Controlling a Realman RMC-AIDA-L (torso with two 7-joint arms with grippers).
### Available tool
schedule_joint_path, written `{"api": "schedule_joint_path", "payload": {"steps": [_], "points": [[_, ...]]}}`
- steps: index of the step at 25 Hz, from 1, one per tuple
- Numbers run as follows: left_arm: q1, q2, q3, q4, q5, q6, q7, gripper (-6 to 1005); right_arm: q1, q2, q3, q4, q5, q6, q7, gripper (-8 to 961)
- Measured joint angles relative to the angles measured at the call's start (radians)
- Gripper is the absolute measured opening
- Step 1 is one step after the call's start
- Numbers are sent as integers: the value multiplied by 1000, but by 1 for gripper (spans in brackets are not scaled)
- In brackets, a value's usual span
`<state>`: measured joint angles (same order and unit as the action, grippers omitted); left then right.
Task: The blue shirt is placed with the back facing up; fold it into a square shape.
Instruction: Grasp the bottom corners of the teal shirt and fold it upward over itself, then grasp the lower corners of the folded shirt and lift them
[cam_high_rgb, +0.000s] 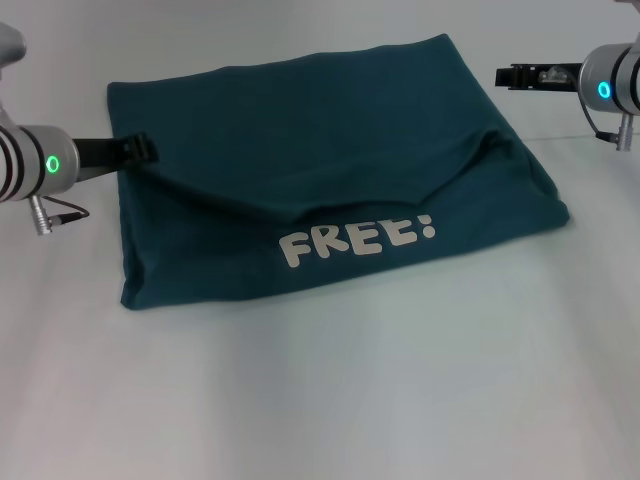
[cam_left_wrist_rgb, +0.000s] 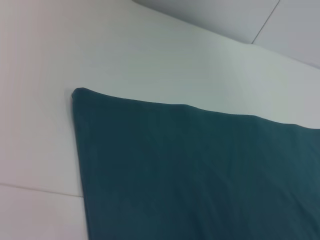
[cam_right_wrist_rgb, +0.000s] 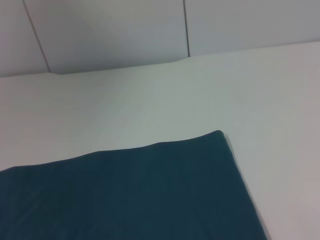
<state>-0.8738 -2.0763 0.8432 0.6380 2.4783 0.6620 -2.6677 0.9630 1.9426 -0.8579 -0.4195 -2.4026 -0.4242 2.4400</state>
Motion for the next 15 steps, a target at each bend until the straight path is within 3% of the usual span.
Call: {"api": "schedule_joint_path", "payload": {"steps": [3, 7, 12, 15], "points": [[25, -16, -1, 47, -1, 4, -12, 162, -13, -8, 3, -8, 7, -34, 29, 473], [71, -18, -2, 101, -34, 54, -27, 269, -67, -12, 26, -95, 20, -205, 62, 614], [183, -12, -3, 177, -172, 156, -15, 462, -223, 29, 68, -309, 149, -469, 42, 619], [258, -10, -3, 211, -265, 217, 6, 532, -321, 30, 76, -356, 272, -592, 4, 623]]}}
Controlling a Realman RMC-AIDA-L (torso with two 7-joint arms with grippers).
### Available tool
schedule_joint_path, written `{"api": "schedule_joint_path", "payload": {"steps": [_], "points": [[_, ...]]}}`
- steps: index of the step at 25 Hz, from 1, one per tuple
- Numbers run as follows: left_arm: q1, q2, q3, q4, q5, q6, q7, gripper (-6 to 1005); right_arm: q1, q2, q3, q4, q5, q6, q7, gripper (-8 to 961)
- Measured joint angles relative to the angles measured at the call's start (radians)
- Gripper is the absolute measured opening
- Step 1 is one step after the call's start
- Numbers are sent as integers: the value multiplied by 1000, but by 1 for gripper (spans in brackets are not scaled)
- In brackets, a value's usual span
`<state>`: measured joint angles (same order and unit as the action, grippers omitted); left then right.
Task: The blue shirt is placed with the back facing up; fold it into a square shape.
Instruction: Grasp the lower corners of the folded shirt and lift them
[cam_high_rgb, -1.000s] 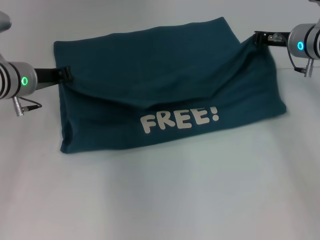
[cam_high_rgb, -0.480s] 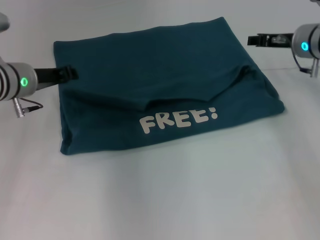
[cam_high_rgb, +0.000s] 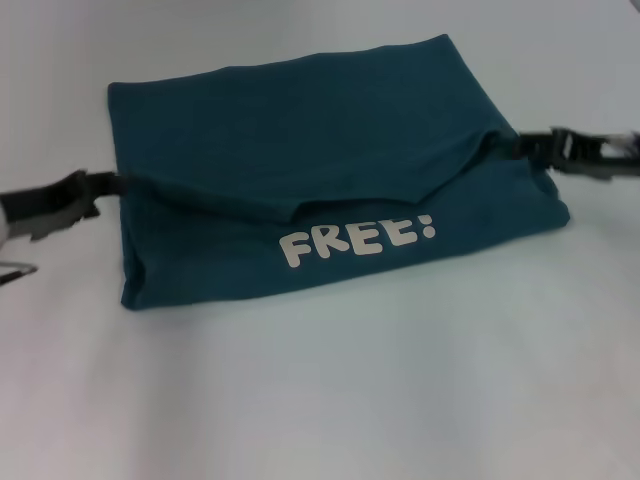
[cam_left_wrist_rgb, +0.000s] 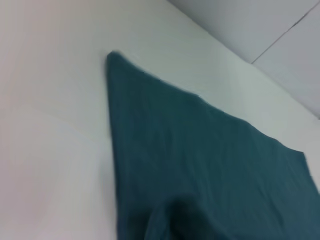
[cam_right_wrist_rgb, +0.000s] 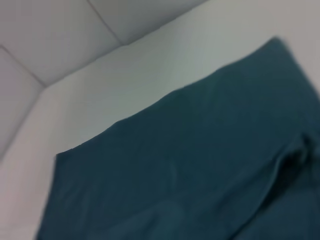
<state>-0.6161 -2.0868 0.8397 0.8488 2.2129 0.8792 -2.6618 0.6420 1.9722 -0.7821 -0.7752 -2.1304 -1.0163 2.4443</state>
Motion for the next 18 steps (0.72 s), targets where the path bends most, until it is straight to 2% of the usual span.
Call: {"api": "schedule_joint_path", "payload": {"steps": [4, 8, 13, 18], "points": [[71, 2, -37, 2, -89, 83, 53, 578, -79, -20, 35, 32, 94, -141, -50, 625], [88, -1, -101, -45, -134, 163, 133, 574, -117, -25, 95, 75, 105, -267, -105, 625], [89, 0, -113, -118, -144, 168, 172, 572, -140, -10, 166, 98, 110, -374, -176, 624], [86, -8, -116, -152, -149, 139, 199, 570, -150, 3, 209, 101, 111, -411, -218, 624]]}}
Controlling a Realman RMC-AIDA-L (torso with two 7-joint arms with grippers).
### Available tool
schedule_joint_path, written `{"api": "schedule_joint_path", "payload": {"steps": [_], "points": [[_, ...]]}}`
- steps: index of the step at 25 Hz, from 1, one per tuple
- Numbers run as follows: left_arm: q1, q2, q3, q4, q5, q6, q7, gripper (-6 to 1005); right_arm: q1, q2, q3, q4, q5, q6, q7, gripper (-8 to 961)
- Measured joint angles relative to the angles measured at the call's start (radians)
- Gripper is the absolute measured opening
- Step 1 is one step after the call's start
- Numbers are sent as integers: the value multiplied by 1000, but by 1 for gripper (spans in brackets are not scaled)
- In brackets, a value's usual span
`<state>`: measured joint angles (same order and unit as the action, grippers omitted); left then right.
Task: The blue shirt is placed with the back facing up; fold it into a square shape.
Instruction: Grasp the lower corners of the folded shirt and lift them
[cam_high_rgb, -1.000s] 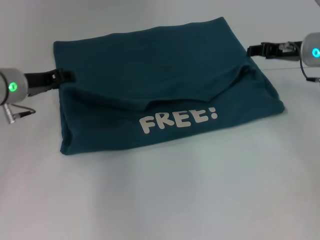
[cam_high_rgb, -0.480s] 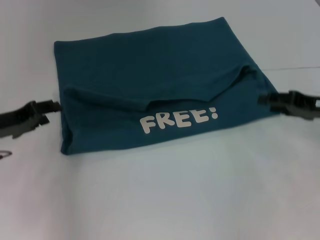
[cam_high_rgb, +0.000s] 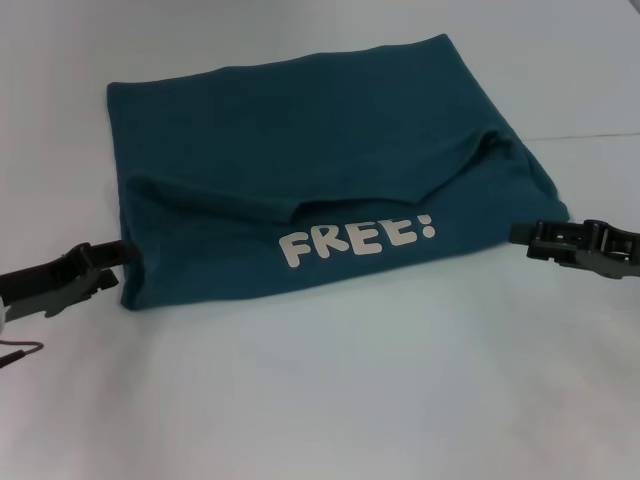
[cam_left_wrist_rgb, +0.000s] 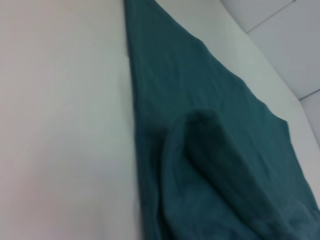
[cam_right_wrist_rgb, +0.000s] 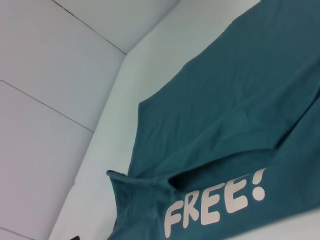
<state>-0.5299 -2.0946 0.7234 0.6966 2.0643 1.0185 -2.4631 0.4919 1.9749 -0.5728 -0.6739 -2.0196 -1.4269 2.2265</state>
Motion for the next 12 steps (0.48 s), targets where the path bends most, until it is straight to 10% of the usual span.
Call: {"api": "schedule_joint_path", "payload": {"steps": [12], "points": [[-42, -40, 14, -70, 3, -98, 83, 544, -5, 2, 4, 4, 1, 5, -10, 624]]}}
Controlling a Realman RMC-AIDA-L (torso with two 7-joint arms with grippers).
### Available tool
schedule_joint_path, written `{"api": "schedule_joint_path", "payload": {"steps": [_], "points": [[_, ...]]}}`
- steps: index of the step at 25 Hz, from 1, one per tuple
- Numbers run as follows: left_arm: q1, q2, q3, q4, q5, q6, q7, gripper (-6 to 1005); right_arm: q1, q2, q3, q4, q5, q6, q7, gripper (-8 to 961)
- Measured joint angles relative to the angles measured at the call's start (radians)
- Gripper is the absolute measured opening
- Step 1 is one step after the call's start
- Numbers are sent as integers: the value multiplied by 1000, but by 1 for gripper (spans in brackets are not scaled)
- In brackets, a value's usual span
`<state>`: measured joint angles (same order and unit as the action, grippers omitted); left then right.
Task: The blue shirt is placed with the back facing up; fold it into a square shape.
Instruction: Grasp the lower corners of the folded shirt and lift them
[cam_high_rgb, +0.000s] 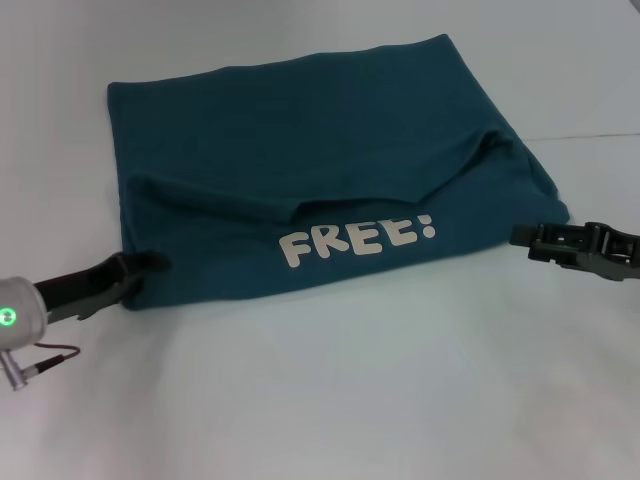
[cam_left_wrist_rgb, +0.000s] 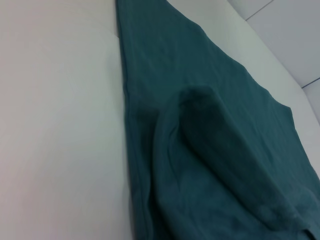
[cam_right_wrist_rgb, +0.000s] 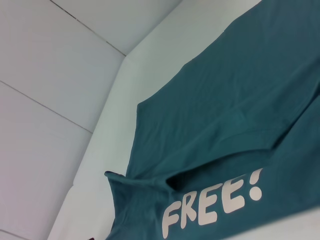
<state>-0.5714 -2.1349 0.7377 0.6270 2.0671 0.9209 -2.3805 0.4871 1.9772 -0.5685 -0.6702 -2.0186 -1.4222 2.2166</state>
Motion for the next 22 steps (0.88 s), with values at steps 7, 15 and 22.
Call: {"api": "schedule_joint_path", "payload": {"steps": [7, 15, 22], "points": [[-14, -2, 14, -31, 5, -25, 27, 510, -5, -2, 32, 15, 0, -8, -12, 622], [-15, -7, 22, -28, 6, -31, 28, 471, -7, -6, 44, 20, 1, -10, -12, 620], [-13, -11, 38, -18, 7, -31, 34, 438, -2, -8, 45, 21, 0, -10, -12, 619]]}}
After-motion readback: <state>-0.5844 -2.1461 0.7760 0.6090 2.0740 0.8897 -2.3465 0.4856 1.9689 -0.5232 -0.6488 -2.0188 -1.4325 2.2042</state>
